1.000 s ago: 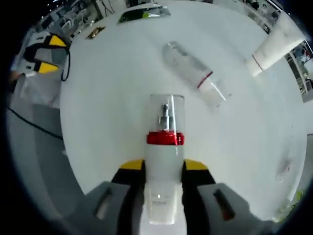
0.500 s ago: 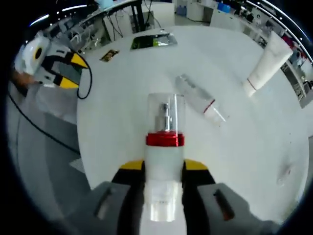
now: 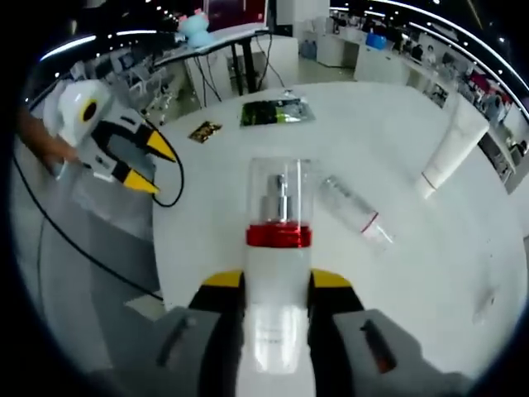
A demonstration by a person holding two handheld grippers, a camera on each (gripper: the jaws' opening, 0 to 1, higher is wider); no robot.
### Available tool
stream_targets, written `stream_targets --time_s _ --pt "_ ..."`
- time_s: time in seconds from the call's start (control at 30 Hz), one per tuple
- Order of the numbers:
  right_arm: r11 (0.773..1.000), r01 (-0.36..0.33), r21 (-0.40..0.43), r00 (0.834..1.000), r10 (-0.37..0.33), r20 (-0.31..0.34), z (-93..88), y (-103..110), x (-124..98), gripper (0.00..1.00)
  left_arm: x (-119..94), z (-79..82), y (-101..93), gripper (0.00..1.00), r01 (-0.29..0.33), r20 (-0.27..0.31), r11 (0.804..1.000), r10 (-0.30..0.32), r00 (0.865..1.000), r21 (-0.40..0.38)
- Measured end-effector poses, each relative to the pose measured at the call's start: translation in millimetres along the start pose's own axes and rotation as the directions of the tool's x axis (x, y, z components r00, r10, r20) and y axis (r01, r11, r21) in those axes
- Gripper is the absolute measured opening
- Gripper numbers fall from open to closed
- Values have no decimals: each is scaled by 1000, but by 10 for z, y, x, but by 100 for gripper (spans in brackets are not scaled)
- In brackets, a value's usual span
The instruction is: Arrange the skincare products in the storage area until every visible bottle or jar stands upright without overlapping.
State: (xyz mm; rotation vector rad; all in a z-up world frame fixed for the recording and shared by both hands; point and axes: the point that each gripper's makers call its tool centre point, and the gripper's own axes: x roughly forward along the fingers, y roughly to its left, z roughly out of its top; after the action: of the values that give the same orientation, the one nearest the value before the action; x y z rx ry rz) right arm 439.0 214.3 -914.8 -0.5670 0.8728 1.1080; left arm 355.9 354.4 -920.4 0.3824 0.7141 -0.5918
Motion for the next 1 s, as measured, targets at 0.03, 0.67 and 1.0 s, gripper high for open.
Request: stream_targets --time_s 0.03,0.67,1.0 --pt "1000 -2 -8 1000 2 9 20 30 -5 27 -1 8 -3 27 11 4 1000 -11 1000 -25" --pt "998 -38 -55 981 47 187 381 510 -155 27 -169 1072 -503 41 512 426 697 -317 848 -502" --pt "995 -52 -91 971 72 229 426 668 -206 27 -192 1286 -192 44 544 541 536 -181 821 -646"
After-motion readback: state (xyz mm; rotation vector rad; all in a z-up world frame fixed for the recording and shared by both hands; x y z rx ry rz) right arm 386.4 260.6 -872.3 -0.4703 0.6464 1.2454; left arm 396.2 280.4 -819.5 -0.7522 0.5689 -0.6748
